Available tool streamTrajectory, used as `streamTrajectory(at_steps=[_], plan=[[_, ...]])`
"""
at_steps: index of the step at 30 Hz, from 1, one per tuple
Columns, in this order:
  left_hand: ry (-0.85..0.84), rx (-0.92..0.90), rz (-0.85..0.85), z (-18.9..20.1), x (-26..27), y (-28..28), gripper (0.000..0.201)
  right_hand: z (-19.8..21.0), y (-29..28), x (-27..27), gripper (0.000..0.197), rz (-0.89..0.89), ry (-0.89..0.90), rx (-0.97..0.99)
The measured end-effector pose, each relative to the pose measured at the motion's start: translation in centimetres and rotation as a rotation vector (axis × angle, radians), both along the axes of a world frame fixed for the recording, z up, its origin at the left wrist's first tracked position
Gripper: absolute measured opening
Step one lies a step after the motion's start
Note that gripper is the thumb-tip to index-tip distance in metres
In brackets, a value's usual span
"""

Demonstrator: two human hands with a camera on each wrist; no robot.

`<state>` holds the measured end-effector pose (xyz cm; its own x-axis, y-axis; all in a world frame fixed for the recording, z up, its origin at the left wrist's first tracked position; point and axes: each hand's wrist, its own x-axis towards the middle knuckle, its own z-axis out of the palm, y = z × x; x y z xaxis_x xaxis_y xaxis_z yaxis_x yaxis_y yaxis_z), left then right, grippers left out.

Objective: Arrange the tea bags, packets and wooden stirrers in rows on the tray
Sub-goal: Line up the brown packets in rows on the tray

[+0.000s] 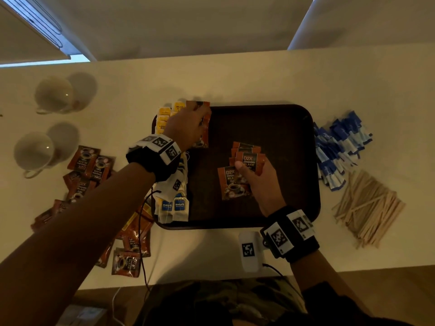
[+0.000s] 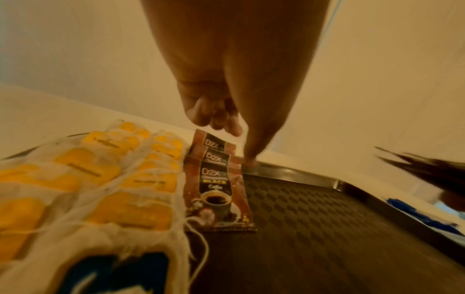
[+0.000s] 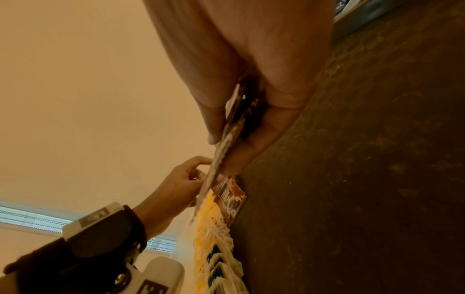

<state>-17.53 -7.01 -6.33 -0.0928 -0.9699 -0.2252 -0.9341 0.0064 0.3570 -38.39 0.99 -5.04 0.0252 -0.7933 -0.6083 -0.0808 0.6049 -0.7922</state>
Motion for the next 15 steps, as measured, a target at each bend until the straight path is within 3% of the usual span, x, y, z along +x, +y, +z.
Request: streamTrajectory(at_steps=[3,10,13,15], plan=[[-0.098,0.096,-0.183,-0.4,-1.1,0.3,0.048,0.0,0.1,0.2,0.031,0.018,0.017,0.002],[-0.293,0.129,-0.136,-0.3,-1.3,0.5,0.053,0.3,0.2,0.2,0.034,0.027,0.012,0.021],[-0.208,0.121,-0.075,0.0,-1.2,0.9,0.052,0.3,0.1,0.2,0.030,0.038,0.022,0.010],[-0.031,0.100,0.015,0.5,-1.1,1.7,0.046,0.4,0.0,0.4,0.030,0.036,0.015,0.003]])
